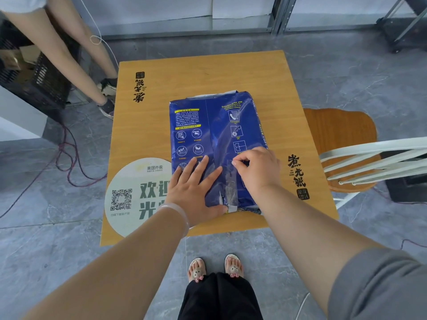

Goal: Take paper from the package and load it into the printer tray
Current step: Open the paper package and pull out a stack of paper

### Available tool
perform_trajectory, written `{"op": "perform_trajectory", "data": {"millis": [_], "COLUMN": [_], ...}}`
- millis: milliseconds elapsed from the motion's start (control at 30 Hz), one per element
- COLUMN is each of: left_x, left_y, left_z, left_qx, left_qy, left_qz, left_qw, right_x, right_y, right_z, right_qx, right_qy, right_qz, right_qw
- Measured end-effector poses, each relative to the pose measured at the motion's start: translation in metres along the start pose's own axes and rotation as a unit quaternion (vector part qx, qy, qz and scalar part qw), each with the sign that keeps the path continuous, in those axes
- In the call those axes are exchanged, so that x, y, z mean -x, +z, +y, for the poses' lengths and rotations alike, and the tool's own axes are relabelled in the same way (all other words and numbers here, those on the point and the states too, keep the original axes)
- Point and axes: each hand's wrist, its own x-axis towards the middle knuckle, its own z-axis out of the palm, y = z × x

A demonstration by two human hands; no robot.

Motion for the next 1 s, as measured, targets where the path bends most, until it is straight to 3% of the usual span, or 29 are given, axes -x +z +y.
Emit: {"op": "perform_trajectory", "data": {"millis": [300, 600, 800, 900, 1000], "left_x": [-0.001, -0.002, -0.002, -0.002, -0.002], "left_y": [0.005, 0.004, 0.004, 0.004, 0.005], "left_z": [-0.003, -0.003, -0.003, -0.004, -0.004], "left_qx": [-0.007, -0.012, -0.009, -0.008, -0.011], "left_qy": [0.006, 0.009, 0.008, 0.006, 0.006], "left_qz": [0.001, -0.009, -0.01, -0.007, -0.005], "left_qw": [1.0, 1.0, 1.0, 1.0, 1.0], "right_x": [0.0, 0.035, 0.031, 0.025, 0.023], "right_y": [-0.001, -0.019, -0.021, -0.02, -0.019], "right_z": [-0.002, 0.013, 0.01, 0.006, 0.007], "right_qx": [-0.003, -0.083, -0.209, -0.197, -0.102], "right_qy": [0.003, -0.088, 0.004, 0.001, -0.066], "right_qz": [-0.033, -0.069, -0.079, -0.12, -0.135], "right_qw": [0.999, 0.99, 0.975, 0.973, 0.983]}}
